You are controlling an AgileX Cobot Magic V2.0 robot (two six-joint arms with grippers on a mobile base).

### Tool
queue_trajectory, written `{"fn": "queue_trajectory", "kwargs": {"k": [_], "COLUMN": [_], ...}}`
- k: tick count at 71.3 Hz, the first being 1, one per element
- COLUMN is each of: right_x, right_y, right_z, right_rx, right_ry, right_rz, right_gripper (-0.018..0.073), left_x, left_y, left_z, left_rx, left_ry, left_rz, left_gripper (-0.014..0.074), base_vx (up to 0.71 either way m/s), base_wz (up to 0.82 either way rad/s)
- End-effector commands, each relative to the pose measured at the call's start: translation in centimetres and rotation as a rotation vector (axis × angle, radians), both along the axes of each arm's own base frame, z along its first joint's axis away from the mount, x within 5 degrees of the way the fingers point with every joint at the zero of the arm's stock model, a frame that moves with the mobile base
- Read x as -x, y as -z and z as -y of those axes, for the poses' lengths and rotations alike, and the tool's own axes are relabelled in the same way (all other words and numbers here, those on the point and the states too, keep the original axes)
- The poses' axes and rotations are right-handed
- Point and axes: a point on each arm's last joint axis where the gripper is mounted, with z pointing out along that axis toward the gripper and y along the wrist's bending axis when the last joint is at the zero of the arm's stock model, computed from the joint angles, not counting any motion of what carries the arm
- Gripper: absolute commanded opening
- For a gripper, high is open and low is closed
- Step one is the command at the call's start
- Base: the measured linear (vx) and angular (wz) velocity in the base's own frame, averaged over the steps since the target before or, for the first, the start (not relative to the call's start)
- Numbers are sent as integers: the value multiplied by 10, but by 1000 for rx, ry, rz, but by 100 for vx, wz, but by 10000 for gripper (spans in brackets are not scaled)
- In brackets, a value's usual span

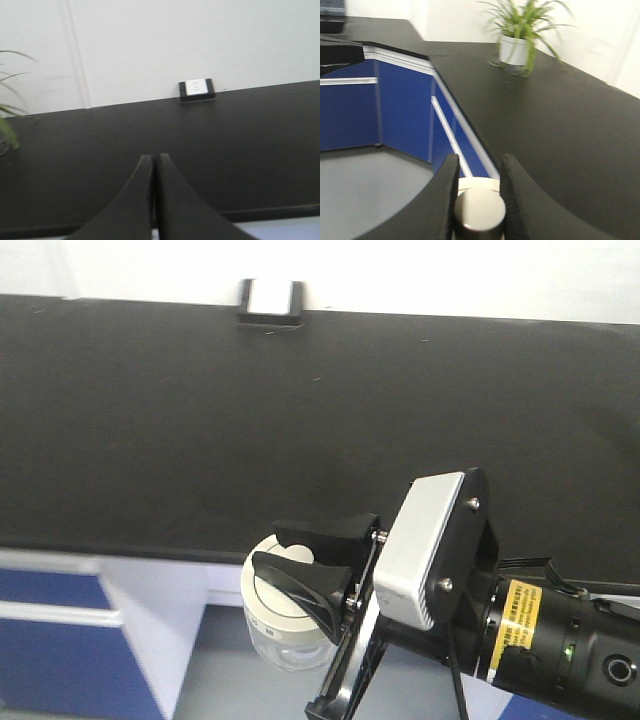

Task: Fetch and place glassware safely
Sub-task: 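Hold the jar in the right gripper while driving to the black counter, then hold the jar by its lid above the counter with the right gripper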

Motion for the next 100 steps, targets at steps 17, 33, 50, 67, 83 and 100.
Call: {"fn": "queue_trajectory", "kwargs": {"k": [17,33,50,67,83,100], "right_x": [4,4,4,4,4,4], "right_y": [-23,-23,-23,-23,-23,-23], "right_z": [-1,-1,-1,-1,-1,-1], "right_rx": [-115,-115,-115,-115,-116,-116], "right_ry": [-39,-39,-39,-39,-40,-40], "right_rz": [60,60,60,60,61,61], "right_gripper": [0,0,0,0,0,0], "left_x": [2,2,2,2,2,2], "left_y": [-14,-14,-14,-14,-14,-14], "left_z": [0,0,0,0,0,0], "left_rx": [14,14,14,14,14,14], "left_ry": [7,7,7,7,7,7], "left_rz": [83,83,83,83,83,83], "left_gripper": [-7,-7,-7,-7,-7,-7], "base_vx": [20,17,14,12,10,8], "base_wz": [-33,-17,-3,-2,0,4]}}
